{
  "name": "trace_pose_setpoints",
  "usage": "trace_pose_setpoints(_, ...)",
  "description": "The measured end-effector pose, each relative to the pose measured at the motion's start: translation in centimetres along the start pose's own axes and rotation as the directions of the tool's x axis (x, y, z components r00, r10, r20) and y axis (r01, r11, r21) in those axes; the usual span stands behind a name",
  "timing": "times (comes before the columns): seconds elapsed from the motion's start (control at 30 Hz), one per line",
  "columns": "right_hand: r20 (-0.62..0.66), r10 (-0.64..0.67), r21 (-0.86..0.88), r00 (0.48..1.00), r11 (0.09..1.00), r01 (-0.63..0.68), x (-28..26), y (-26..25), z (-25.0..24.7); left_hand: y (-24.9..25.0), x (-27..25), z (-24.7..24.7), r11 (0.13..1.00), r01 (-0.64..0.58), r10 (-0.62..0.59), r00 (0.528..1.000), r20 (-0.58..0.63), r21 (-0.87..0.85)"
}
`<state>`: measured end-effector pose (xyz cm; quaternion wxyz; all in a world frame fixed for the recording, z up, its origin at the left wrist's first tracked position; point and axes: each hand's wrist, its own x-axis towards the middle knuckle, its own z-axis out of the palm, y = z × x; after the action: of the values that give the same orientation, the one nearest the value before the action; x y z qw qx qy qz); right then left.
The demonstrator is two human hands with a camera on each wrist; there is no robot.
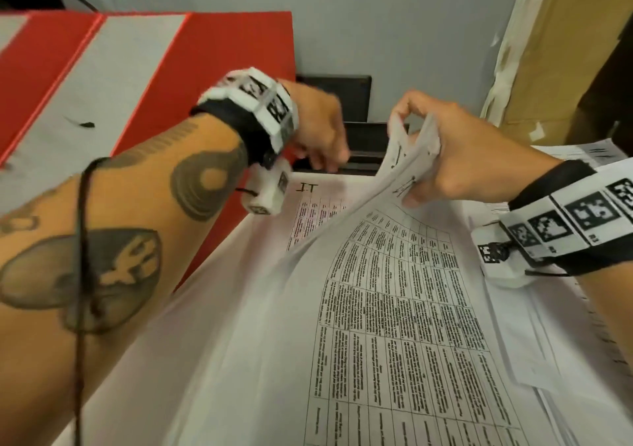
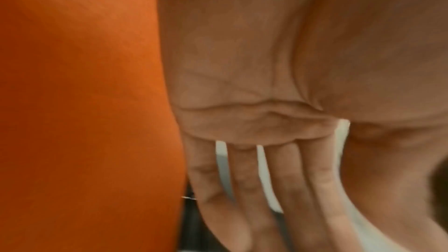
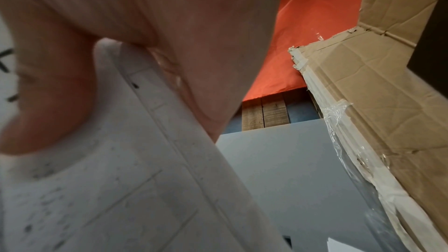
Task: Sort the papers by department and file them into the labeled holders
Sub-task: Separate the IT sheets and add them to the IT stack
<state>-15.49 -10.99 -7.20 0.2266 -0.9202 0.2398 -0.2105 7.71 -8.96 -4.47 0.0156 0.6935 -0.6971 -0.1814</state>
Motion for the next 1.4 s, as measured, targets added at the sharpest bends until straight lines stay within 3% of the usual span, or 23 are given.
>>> trace_pose_setpoints(0.1,0.064,-0.002,-0.024,0.998,1.0,0.003,-0.1,-0.6,0.2,-1.6,2.5,2.4,0.9,0.159,-0.196,0.979,0.05,0.406)
trace_pose_setpoints(0.2,0.114,-0.007,0.005,0.993,1.0,0.007,-0.3,-1.0,0.2,-2.1,4.4,3.4,0.792,0.209,-0.271,0.962,0.024,0.574)
trace_pose_setpoints(0.4,0.107,-0.045,0.017,0.993,0.999,0.044,-0.1,-0.6,-0.1,0.4,3.3,2.8,0.779,0.193,-0.233,0.972,-0.01,0.597)
trace_pose_setpoints(0.53,0.126,-0.055,0.017,0.991,0.998,0.053,-0.1,-0.4,0.1,0.4,3.3,2.1,0.831,0.202,-0.197,0.978,-0.064,0.518)
trace_pose_setpoints(0.87,0.143,-0.047,0.043,0.989,0.998,0.041,-0.1,-0.6,0.4,1.9,1.4,-0.1,0.779,0.124,-0.087,0.992,-0.091,0.614)
trace_pose_setpoints(1.03,0.153,-0.031,0.042,0.988,0.999,0.024,-0.2,-0.8,0.5,2.4,0.3,-1.1,0.791,0.208,-0.09,0.97,-0.226,0.575)
trace_pose_setpoints(1.13,0.15,-0.007,0.022,0.989,1.0,0.004,-0.1,-0.7,0.5,2.1,0.2,-1.3,0.815,0.191,-0.076,0.971,-0.226,0.546)
trace_pose_setpoints(1.27,0.038,0.022,-0.024,0.999,0.999,-0.021,0.2,-0.5,0.8,2.3,-0.8,-2.1,0.963,-0.056,0.072,0.996,-0.051,0.263)
trace_pose_setpoints(1.4,0.04,0.003,-0.032,0.999,0.999,-0.001,0.2,-0.1,0.6,3.9,-2.0,-2.1,0.966,-0.224,0.247,0.946,0.209,-0.125)
